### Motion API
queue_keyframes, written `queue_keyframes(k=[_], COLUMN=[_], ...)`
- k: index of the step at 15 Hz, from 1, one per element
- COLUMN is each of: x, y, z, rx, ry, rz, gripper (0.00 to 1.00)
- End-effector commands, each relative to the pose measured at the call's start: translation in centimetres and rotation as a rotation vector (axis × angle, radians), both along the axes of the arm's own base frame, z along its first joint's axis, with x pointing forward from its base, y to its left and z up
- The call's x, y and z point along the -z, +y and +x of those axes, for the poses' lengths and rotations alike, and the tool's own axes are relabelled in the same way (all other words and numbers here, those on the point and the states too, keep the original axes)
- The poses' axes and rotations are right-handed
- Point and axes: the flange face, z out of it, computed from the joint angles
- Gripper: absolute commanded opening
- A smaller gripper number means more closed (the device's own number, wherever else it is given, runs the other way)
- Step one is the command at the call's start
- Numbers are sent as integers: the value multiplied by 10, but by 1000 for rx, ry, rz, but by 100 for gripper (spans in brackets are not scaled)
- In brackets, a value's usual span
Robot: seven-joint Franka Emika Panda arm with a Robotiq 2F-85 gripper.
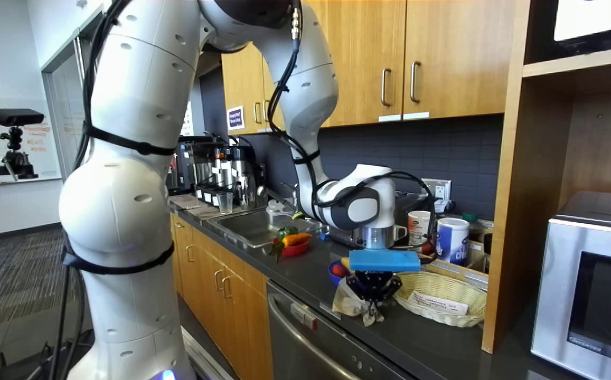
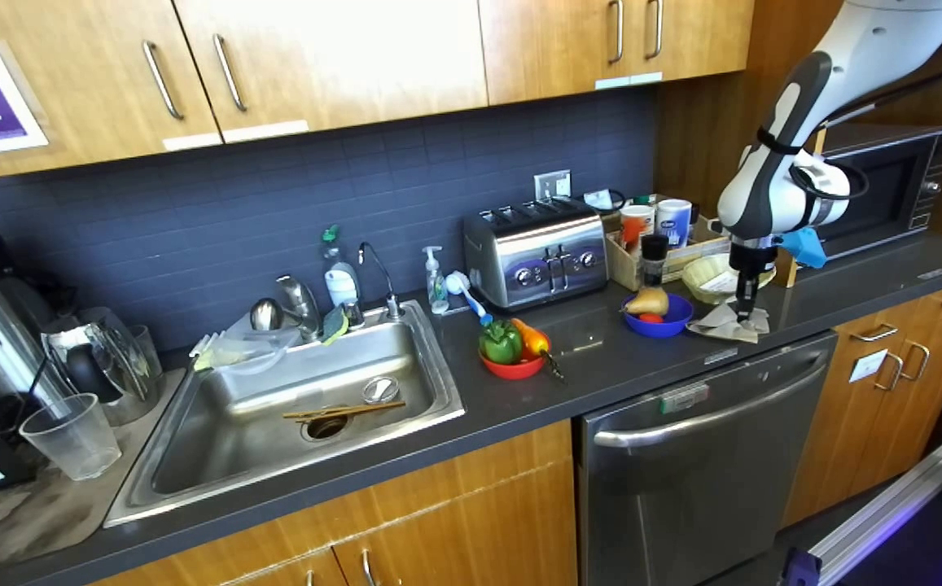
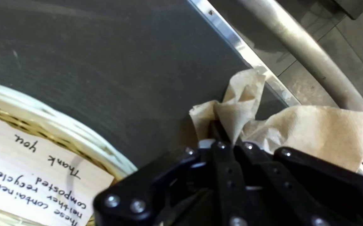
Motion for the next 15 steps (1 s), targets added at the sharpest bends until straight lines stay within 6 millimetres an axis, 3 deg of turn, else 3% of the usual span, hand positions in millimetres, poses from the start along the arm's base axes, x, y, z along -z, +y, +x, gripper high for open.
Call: queue_keyframes(k=[1,9,15], x=[-1,-16,-5], y=[-8,-38,-36], z=[6,5,-1], rx=[24,147,210], ry=[-5,-66,-15], rz=[7,40,28], gripper=[0,0,0])
